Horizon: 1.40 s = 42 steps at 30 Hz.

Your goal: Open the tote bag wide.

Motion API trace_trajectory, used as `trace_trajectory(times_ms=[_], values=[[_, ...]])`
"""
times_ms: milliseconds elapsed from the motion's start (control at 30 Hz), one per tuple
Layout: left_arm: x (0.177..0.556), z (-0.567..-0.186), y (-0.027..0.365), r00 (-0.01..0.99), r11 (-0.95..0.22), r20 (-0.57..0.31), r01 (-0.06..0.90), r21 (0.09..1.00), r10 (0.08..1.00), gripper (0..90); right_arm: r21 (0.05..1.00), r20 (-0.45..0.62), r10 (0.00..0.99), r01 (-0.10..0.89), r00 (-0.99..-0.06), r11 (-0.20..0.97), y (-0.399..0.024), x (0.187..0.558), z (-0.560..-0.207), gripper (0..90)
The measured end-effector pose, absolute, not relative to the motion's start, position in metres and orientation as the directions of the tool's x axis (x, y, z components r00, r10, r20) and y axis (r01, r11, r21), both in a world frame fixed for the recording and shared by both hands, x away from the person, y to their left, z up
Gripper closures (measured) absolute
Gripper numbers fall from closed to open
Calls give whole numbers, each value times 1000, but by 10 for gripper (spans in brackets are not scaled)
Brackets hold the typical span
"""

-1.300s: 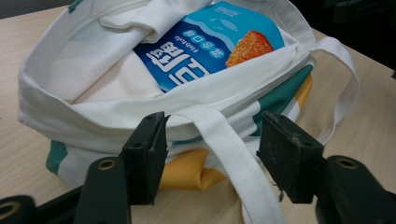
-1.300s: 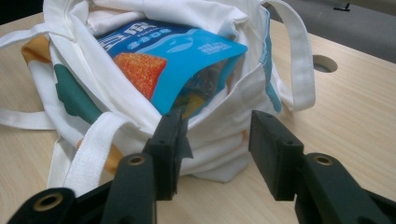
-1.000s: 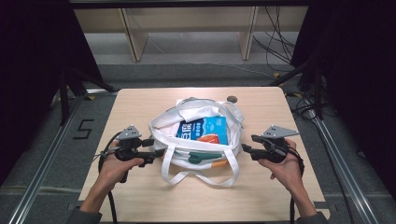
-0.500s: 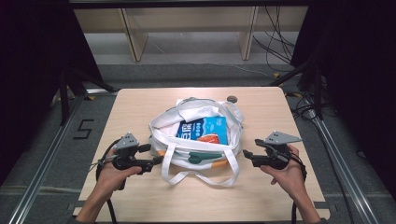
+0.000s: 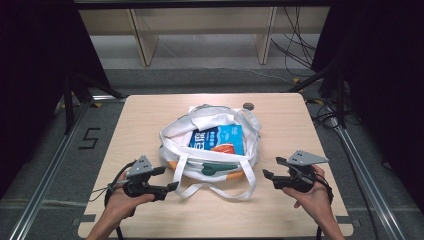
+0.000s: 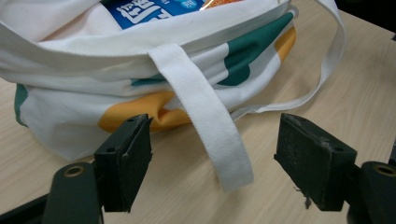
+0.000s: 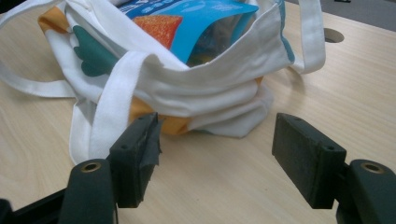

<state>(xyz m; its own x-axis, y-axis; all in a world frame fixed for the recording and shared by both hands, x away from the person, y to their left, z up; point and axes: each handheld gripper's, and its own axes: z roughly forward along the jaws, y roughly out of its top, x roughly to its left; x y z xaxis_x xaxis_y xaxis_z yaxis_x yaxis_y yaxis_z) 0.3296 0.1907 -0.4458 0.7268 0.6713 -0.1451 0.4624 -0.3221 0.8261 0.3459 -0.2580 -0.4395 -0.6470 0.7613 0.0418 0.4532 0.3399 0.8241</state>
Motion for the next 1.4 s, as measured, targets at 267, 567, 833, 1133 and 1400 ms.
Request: trace_trajectory(times_ms=[267, 567, 833, 1133, 1400], values=[[319, -457, 186, 729, -334, -135, 459, 823, 671, 259, 815, 22, 753, 448, -657, 368, -260, 337, -450, 325], [309, -476, 185, 723, -344, -135, 473, 811, 677, 258, 801, 28, 751, 463, -660, 378, -262, 325, -458, 319], [303, -482, 188, 725, -354, -127, 472, 807, 677, 256, 785, 33, 750, 481, -661, 390, -261, 314, -466, 312], [289, -489, 182, 740, -369, -123, 465, 805, 662, 243, 782, 16, 749, 474, -663, 403, -261, 304, -471, 271], [275, -495, 178, 748, -409, -82, 447, 796, 658, 230, 769, 22, 743, 486, -669, 415, -262, 288, -479, 268]])
